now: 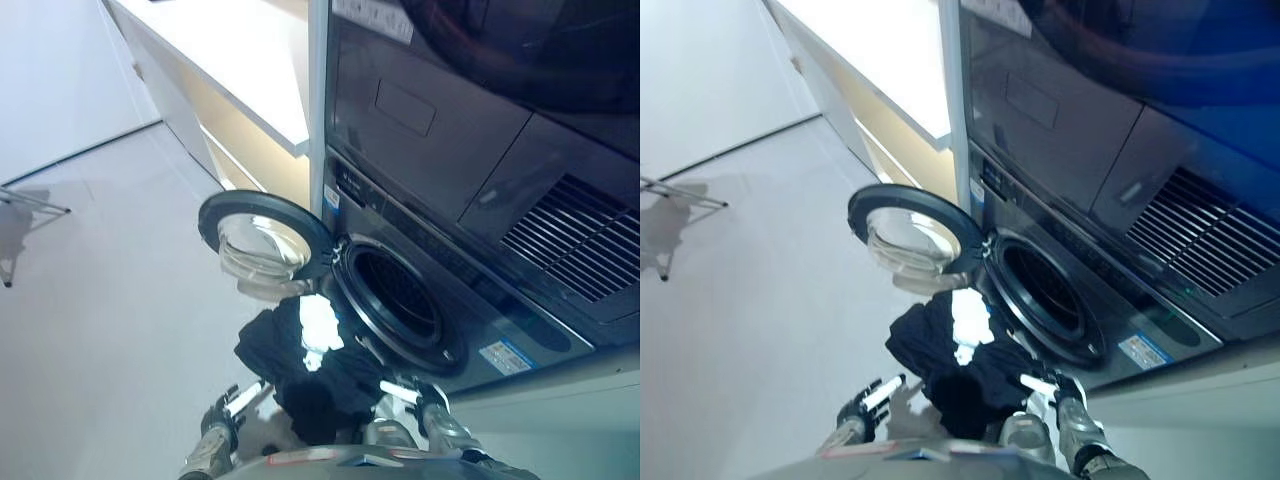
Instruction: Put the clothes in the basket into the washing machine.
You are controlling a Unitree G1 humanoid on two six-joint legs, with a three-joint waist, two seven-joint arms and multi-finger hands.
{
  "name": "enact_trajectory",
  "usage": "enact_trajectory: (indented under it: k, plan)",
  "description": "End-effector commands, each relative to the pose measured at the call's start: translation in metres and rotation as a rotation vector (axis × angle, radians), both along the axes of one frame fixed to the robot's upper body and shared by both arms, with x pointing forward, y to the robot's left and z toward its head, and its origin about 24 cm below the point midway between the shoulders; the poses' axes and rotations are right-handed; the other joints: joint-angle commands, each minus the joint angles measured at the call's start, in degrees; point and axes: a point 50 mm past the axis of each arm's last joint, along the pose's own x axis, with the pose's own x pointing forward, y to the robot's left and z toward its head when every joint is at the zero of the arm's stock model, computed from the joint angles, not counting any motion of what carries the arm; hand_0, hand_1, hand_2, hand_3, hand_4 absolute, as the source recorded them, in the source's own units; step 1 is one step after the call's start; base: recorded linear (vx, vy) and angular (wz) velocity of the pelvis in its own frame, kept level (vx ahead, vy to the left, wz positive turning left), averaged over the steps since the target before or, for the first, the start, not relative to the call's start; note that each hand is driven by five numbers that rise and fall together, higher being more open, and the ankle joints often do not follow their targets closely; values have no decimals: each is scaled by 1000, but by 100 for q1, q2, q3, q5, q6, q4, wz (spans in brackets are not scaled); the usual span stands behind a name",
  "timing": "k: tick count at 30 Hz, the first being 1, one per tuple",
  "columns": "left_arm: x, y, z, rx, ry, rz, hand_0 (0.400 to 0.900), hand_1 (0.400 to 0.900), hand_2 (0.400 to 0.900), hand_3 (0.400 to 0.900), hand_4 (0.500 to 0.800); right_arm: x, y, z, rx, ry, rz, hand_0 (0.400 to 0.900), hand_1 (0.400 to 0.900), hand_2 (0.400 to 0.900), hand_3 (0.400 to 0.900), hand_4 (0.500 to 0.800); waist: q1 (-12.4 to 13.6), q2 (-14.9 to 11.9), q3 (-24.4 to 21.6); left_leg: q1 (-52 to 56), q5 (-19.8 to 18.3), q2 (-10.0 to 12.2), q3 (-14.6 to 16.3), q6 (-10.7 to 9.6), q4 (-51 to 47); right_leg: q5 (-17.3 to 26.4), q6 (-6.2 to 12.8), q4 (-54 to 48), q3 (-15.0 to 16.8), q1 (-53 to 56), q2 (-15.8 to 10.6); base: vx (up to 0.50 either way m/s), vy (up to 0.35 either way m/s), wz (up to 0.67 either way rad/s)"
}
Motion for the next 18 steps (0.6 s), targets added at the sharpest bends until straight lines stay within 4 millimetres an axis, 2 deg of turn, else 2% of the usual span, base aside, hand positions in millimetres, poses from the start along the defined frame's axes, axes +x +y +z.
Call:
enact_trajectory:
  k: [1, 2, 4, 5, 6, 10, 12, 13, 14, 17, 18]
  plan:
    - [58, 10, 44, 94, -332, -22, 900, 900, 900, 900, 800, 85, 18, 56, -96, -350, 216, 900, 900, 900, 900, 800, -48, -43, 502, -519, -56, 72, -458, 49, 267, -5, 663, 159, 159, -404, -198, -219, -5, -1]
    - [66, 10, 52, 113, -378, -40, 900, 900, 900, 900, 800, 94, 22, 63, -120, -382, 261, 900, 900, 900, 900, 800, -10, -55, 601, -699, -52, 82, -507, 57, 353, -21, 648, 268, 134, -595, -210, -214, -13, 9]
    - [91, 10, 86, 168, -557, -84, 900, 900, 900, 900, 800, 127, 33, 100, -203, -546, 386, 900, 900, 900, 900, 800, 106, -94, 955, -1221, -40, 133, -653, 72, 657, -72, 611, 596, 78, -1108, -300, -243, -36, 19]
    - [98, 10, 98, 182, -619, -93, 900, 900, 900, 900, 800, 134, 34, 109, -225, -587, 400, 900, 900, 900, 900, 800, 155, -105, 1048, -1415, -19, 144, -713, 65, 725, -86, 609, 674, 14, -1291, -334, -257, -70, 30]
    - [112, 7, 120, 208, -727, -118, 900, 900, 900, 900, 800, 149, 40, 128, -284, -656, 457, 900, 900, 900, 900, 800, 232, -137, 1223, -1668, -1, 165, -790, 60, 815, -88, 603, 796, -28, -1591, -393, -204, -73, 29]
    - [146, -5, 180, 283, -985, -145, 900, 900, 900, 900, 800, 185, 52, 177, -486, -823, 556, 900, 900, 900, 900, 800, 469, -235, 1537, -2792, -61, 146, -895, 99, 1442, -107, 561, 1242, -97, -2533, -588, -218, -74, 33]
    - [156, -14, 214, 309, -1135, -160, 900, 900, 900, 900, 800, 204, 49, 207, -596, -901, 555, 900, 900, 900, 900, 800, 603, -240, 1735, -3465, -198, 128, -1003, 165, 1977, -190, 528, 1683, -104, -3098, -700, -193, -80, 32]
    - [160, -17, 228, 329, -1194, -167, 900, 900, 900, 900, 800, 212, 46, 221, -635, -928, 535, 900, 900, 900, 900, 800, 686, -207, 1771, -3715, -434, 153, -1150, 127, 2235, -407, 607, 1956, -35, -3324, -717, -120, -76, 31]
    - [162, -23, 243, 331, -1263, -175, 900, 900, 900, 900, 800, 220, 42, 237, -708, -960, 527, 900, 900, 900, 900, 800, 740, -186, 1818, -4029, -515, 136, -1224, 154, 2475, -462, 605, 2171, -53, -3588, -812, -109, -66, 29]
    - [170, -28, 282, 360, -1425, -152, 900, 900, 900, 900, 800, 236, 26, 286, -877, -1061, 484, 900, 900, 900, 900, 800, 853, -154, 1892, -4979, -665, 80, -1362, 199, 3122, -629, 583, 2774, -154, -4336, -949, -170, -40, 28]
    - [171, -33, 294, 357, -1475, -153, 900, 900, 900, 900, 800, 240, 20, 297, -957, -1072, 479, 900, 900, 900, 900, 800, 899, -118, 1903, -5262, -714, 48, -1409, 219, 3313, -682, 595, 2999, -206, -4591, -997, -152, -37, 35]
